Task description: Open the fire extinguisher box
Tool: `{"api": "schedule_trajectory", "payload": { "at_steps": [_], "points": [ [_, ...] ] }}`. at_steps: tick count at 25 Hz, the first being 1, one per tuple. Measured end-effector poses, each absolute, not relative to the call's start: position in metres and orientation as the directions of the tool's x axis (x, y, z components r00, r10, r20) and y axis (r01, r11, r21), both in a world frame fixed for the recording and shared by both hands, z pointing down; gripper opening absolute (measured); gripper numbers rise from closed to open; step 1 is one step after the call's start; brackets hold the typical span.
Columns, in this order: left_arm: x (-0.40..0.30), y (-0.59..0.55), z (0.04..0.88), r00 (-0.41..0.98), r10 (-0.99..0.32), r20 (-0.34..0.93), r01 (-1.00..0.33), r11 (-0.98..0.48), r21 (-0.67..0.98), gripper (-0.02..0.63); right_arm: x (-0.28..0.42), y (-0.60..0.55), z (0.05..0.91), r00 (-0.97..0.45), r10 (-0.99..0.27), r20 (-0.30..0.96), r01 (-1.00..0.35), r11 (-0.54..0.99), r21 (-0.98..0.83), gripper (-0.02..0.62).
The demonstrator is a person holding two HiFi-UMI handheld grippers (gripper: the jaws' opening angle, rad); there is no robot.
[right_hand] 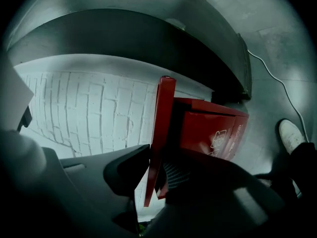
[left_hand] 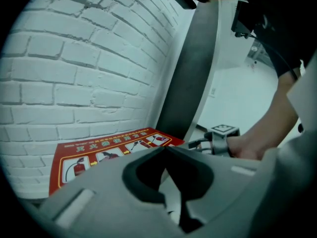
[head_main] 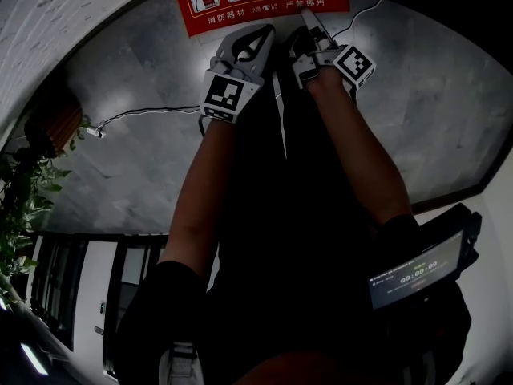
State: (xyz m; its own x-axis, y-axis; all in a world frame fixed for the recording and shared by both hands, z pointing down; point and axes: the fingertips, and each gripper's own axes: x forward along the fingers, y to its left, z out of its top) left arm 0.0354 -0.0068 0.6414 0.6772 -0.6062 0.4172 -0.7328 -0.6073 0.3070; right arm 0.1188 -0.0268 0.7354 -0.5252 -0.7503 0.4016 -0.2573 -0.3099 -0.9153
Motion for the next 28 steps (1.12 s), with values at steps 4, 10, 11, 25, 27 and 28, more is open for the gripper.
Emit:
{"api": "schedule_trajectory", "payload": {
  "at_steps": [4, 10, 11, 25, 27, 28],
  "points": [
    [0.033, -0.006, 0.636, 0.668, -0.618, 0.415, -0.74, -0.608, 0.286, 0.005, 0.119, -0.025, 0.716, -0.517, -0.755, 0.403, -0.258, -0.312, -0.914, 0.087],
    [0.03, -0.01, 0.628, 0.66, -0.638, 0.397, -0.747, -0.615, 0.252, 0.005, 0.119, -0.033, 0.698, -0.526, -0.783, 0.332, -0.237, -0.24, -0.941, 0.089],
    [0.028, -0.012, 0.623, 0.658, -0.643, 0.391, -0.749, -0.614, 0.25, 0.005, 0.119, -0.038, 0.691, -0.526, -0.79, 0.315, -0.234, -0.222, -0.947, 0.089],
    [0.001, -0.065, 0.567, 0.629, -0.708, 0.32, -0.777, -0.571, 0.263, 0.004, 0.097, -0.134, 0.596, -0.509, -0.85, 0.139, -0.154, -0.069, -0.986, 0.077],
    [-0.003, -0.071, 0.565, 0.623, -0.717, 0.313, -0.782, -0.566, 0.263, 0.005, 0.095, -0.146, 0.591, -0.505, -0.854, 0.123, -0.151, -0.052, -0.987, 0.072],
    [-0.005, -0.074, 0.563, 0.62, -0.722, 0.307, -0.784, -0.563, 0.261, 0.005, 0.094, -0.152, 0.589, -0.504, -0.856, 0.115, -0.152, -0.043, -0.987, 0.071]
  ]
}}
